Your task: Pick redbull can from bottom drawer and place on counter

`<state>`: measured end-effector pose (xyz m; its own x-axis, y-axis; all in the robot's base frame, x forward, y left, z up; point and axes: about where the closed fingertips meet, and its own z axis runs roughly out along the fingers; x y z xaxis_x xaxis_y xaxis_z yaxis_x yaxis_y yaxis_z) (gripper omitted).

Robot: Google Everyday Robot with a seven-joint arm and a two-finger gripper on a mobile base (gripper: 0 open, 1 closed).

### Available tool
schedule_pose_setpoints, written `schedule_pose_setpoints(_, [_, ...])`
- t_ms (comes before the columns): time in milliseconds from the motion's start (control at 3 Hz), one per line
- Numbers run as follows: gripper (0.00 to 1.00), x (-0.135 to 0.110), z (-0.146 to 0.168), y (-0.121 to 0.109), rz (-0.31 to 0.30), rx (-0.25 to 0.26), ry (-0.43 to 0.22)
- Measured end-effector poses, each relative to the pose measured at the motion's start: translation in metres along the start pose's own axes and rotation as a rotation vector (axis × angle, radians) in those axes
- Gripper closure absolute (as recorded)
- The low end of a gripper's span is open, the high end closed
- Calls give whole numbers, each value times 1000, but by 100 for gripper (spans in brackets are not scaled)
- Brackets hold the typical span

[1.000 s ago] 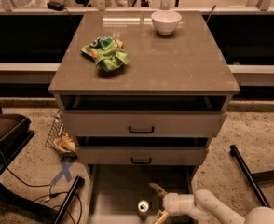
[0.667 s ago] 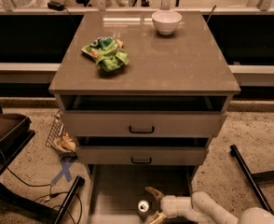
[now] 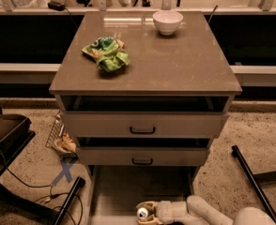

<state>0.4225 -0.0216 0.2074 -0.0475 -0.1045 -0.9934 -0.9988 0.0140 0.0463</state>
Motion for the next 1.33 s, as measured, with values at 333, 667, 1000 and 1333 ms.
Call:
schedule_pose_setpoints(333, [82, 0, 2, 1, 2, -3, -3])
schedule_pose_setpoints(667, [100, 0, 4, 2, 3, -6, -5])
schedule_pose_setpoints(1000, [100, -27, 0, 3, 15, -25, -6])
schedule_pose_setpoints(1333, [100, -101, -20, 1, 52, -32, -10])
